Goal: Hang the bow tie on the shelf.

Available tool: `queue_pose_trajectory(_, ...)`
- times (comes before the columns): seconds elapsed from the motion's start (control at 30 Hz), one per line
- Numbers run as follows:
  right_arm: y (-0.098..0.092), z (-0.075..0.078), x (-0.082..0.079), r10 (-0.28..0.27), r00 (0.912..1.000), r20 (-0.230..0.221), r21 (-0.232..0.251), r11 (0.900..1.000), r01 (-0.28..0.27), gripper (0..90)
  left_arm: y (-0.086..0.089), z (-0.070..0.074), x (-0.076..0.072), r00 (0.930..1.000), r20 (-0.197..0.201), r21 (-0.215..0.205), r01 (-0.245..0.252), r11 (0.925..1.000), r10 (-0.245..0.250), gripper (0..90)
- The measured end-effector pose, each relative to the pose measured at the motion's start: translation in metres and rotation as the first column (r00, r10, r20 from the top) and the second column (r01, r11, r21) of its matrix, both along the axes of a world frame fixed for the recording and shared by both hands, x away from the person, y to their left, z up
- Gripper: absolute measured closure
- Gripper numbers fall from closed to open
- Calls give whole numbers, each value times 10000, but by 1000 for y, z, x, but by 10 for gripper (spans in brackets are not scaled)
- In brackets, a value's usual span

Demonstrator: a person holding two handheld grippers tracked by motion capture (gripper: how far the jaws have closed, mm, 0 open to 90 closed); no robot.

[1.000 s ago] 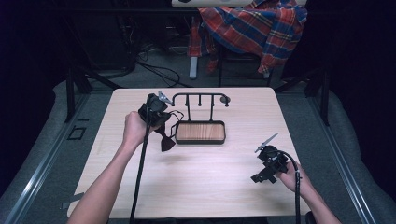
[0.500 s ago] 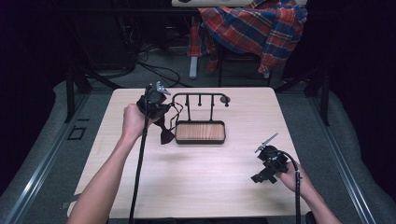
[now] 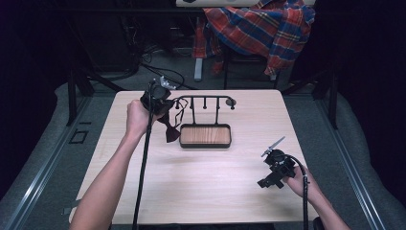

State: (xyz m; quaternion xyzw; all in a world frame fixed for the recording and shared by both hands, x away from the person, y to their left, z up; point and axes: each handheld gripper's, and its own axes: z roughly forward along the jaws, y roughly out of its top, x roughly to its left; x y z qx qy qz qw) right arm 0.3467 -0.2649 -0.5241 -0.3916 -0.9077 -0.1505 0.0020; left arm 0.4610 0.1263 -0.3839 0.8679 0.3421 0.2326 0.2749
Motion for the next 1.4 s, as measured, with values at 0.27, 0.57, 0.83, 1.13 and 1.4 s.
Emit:
queue_pose_trajectory(0.27,0,-1,0,-72,10000,11,84,9999,71,158,2,-5,16,9992,-1,53,-400,9992,400,889)
queue_pose_trajectory(0.57,1,-2,0,-54,10000,5,152,9999,54,158,3,-18,25,9974,-217,141,-690,9975,693,888)
queue_pose_trajectory(0.83,1,-1,0,52,10000,-19,-37,10000,-52,158,4,-31,27,9960,-283,274,-835,9961,843,887)
queue_pose_trajectory(1.13,1,-1,0,56,10000,-81,-69,10000,-57,158,3,-42,24,9956,-292,401,-875,9954,887,885)
queue_pose_trajectory(1.4,1,-3,0,-30,9999,-129,31,10000,30,158,6,-48,25,9933,-192,533,-1128,9922,1139,879)
